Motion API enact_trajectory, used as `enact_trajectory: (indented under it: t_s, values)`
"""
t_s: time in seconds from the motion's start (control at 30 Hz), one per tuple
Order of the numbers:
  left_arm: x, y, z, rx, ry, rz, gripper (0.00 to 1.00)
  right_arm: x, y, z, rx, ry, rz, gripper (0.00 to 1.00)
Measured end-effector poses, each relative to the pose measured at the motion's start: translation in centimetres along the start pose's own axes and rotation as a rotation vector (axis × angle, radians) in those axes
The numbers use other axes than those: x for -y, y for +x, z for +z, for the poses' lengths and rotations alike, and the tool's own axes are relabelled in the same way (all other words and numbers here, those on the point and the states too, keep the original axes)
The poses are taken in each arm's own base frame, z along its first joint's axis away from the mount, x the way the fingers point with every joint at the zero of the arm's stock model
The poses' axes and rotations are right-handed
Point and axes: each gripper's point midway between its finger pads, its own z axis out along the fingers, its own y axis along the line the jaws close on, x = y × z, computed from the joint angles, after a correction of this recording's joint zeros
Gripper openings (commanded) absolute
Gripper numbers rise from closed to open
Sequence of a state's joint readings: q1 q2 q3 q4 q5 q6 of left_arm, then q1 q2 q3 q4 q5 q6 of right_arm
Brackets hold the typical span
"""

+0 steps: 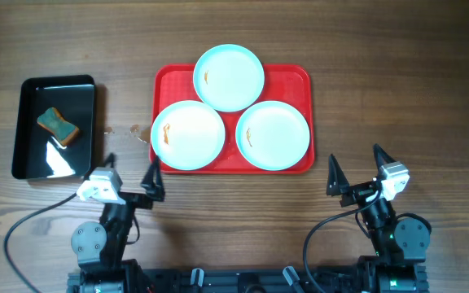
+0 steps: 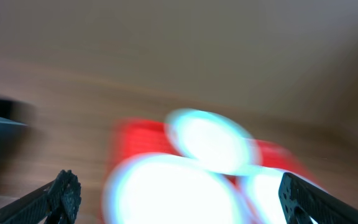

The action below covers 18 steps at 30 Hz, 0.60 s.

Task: Clean dirty plates on tray and stack at the side

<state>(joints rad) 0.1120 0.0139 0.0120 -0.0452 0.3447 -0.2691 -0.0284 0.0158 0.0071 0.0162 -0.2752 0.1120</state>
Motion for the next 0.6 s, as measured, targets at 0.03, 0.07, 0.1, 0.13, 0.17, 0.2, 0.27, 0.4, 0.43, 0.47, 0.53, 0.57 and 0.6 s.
enact_trajectory:
  t_s: [0.03,0.07,0.1,0.13,0.17,0.2,0.27,0.4,0.43,0.47,0.53,0.57,0.6]
  values:
    - [1.4,0.4,-0.1,-0.03,0.082,-0.075,1.0,0.0,0.0,0.0,0.0,0.0,0.0,1.0]
    - [2.7,0.9,-0.2,-0.063,0.151,-0.15,1.0,0.0,0.0,0.0,0.0,0.0,0.0,1.0]
    - [3.6,1.2,-0.4,-0.093,0.203,-0.208,1.0,0.0,0.0,0.0,0.0,0.0,0.0,1.0]
    - [4.4,1.5,-0.6,-0.12,0.243,-0.256,1.0,0.0,0.0,0.0,0.0,0.0,0.0,1.0]
    - [5.0,1.7,-0.8,-0.146,0.276,-0.306,1.0,0.0,0.0,0.0,0.0,0.0,0.0,1.0]
    - [5.4,1.9,-1.0,-0.169,0.296,-0.359,1.0,0.0,0.0,0.0,0.0,0.0,0.0,1.0]
    - [6.0,2.1,-1.2,-0.209,0.323,-0.468,1.0,0.0,0.0,0.0,0.0,0.0,0.0,1.0]
    - [6.8,2.4,-1.6,-0.273,0.344,-0.659,1.0,0.0,0.0,0.0,0.0,0.0,0.0,0.99]
    - [6.9,2.4,-1.6,-0.282,0.345,-0.683,1.0,0.0,0.0,0.0,0.0,0.0,0.0,1.0]
    - [6.9,2.4,-1.6,-0.288,0.345,-0.703,1.0,0.0,0.0,0.0,0.0,0.0,0.0,1.0]
    - [6.9,2.4,-1.6,-0.293,0.342,-0.729,1.0,0.0,0.0,0.0,0.0,0.0,0.0,1.0]
    - [6.9,2.5,-1.6,-0.298,0.338,-0.738,1.0,0.0,0.0,0.0,0.0,0.0,0.0,1.0]
    - [6.9,2.6,-1.6,-0.301,0.335,-0.741,1.0,0.0,0.0,0.0,0.0,0.0,0.0,1.0]
